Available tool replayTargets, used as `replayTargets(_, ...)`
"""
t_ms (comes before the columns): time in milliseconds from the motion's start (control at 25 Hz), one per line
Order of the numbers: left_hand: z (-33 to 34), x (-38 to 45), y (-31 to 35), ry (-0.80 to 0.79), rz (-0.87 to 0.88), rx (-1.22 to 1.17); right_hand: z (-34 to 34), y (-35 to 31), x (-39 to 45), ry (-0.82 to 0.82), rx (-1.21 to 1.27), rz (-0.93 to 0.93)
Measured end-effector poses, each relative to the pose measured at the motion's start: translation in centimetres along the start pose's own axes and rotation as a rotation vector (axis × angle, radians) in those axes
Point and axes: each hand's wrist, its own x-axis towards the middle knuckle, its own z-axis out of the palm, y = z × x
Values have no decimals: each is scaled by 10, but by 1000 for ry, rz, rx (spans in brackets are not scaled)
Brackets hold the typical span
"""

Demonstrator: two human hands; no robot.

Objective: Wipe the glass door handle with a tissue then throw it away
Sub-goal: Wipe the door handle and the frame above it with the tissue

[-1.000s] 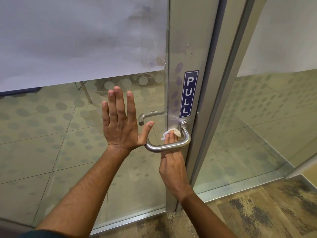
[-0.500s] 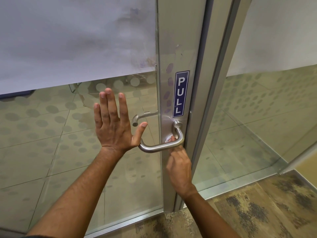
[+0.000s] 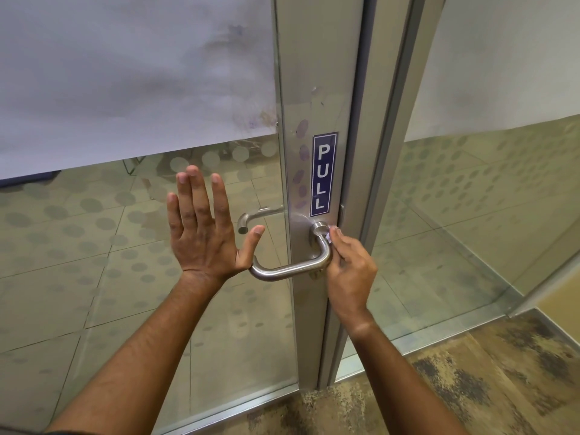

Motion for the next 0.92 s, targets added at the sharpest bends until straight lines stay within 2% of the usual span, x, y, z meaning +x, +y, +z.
replayTargets(160,-4,1,1,-29,-1,-3,-9,1,-2,-108,-92,12)
replayTargets(400,-14,2,2,-94,-19,-70,-25,-29,14,19,56,-11)
replayTargets(640,-33,11,6,-70,-21,-156,-34,-69,50,88,74,-276)
replayTargets(920,-42,55,4,-15,5,-153,-23,-108,86,142,-24,-556)
